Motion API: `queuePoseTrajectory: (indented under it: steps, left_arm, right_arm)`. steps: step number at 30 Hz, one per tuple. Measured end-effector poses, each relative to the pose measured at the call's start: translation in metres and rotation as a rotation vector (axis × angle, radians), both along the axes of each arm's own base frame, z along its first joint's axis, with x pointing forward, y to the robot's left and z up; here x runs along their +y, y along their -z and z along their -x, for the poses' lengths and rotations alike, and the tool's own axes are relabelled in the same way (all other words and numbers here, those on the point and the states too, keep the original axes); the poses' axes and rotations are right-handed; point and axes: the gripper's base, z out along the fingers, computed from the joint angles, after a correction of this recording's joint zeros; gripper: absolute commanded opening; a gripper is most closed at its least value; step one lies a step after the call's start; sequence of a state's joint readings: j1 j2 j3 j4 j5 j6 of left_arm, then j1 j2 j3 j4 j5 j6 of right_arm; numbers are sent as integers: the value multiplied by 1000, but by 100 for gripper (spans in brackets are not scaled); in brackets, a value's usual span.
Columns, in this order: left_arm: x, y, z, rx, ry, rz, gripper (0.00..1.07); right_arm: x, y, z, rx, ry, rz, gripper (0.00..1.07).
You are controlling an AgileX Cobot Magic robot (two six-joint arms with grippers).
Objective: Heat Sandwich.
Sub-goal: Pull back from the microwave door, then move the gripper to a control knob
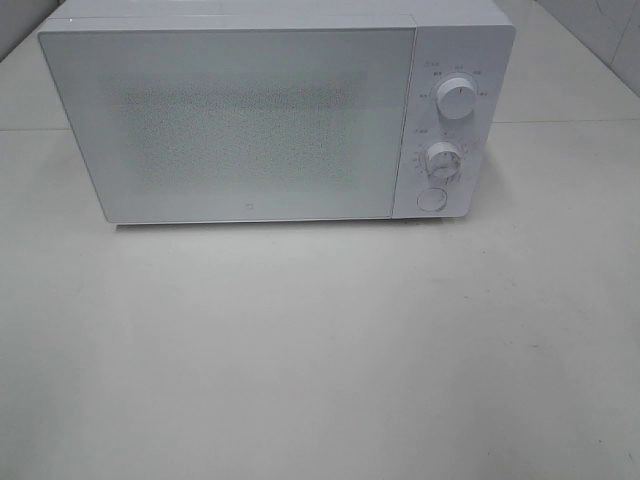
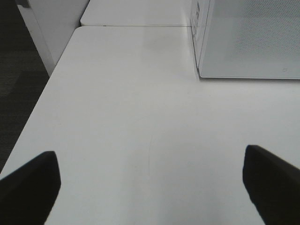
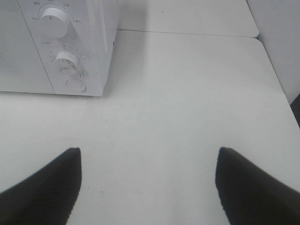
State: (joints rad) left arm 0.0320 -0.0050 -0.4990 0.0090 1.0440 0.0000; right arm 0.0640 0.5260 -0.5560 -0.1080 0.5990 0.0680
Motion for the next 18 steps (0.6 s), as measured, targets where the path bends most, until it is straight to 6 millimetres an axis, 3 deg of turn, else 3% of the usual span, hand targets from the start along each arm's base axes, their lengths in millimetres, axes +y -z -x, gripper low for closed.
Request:
queuePoseTrajectory:
  steps: [18]
  left_arm:
    - [0, 0, 0, 0, 0, 0, 100]
  right_arm:
    - [7, 9, -60, -50, -33, -7, 76]
